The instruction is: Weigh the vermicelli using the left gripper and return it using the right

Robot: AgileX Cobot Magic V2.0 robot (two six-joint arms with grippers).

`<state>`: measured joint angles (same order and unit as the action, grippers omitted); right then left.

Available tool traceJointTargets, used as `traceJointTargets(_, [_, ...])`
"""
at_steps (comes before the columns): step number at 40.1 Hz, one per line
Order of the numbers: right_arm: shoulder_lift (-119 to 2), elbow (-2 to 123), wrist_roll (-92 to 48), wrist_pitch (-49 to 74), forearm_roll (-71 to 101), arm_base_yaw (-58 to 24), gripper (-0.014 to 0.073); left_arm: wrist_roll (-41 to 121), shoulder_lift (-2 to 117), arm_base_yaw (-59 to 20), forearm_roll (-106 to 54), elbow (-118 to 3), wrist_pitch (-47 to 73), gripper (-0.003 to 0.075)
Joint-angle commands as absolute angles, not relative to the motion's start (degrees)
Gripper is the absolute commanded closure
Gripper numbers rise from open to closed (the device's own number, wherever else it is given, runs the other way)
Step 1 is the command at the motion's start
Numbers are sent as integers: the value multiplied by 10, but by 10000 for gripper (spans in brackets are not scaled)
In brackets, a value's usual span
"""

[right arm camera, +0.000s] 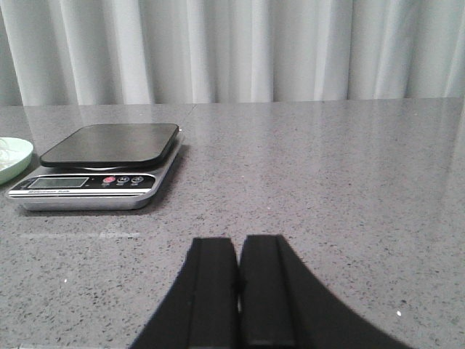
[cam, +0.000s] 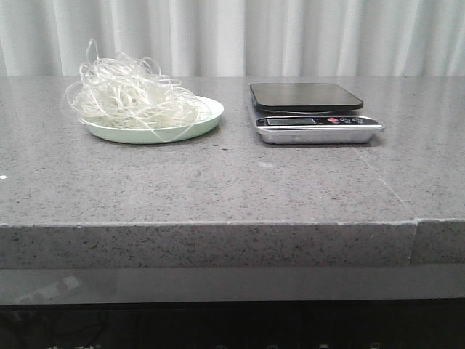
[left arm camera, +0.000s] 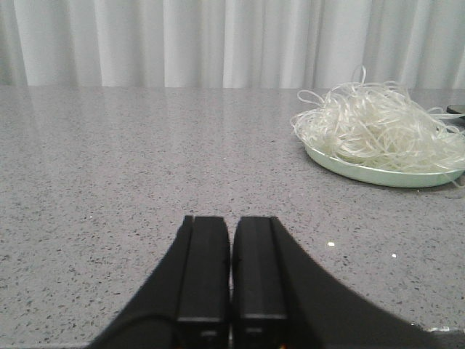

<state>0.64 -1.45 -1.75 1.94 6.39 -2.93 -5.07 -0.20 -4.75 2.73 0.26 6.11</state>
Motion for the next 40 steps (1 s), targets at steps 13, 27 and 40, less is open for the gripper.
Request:
traceJointTargets(13, [15,-13,-18,-34,65,-25,429,-54,-16,-46,22,24,12,566])
traceJointTargets(27, [15,-13,-18,-34,65,-25,429,-54,-16,-41,22,24,12,565])
traceJointTargets(40, [15,-13,-18,-34,65,-25,429,-54,-16,-25,22,24,12,565])
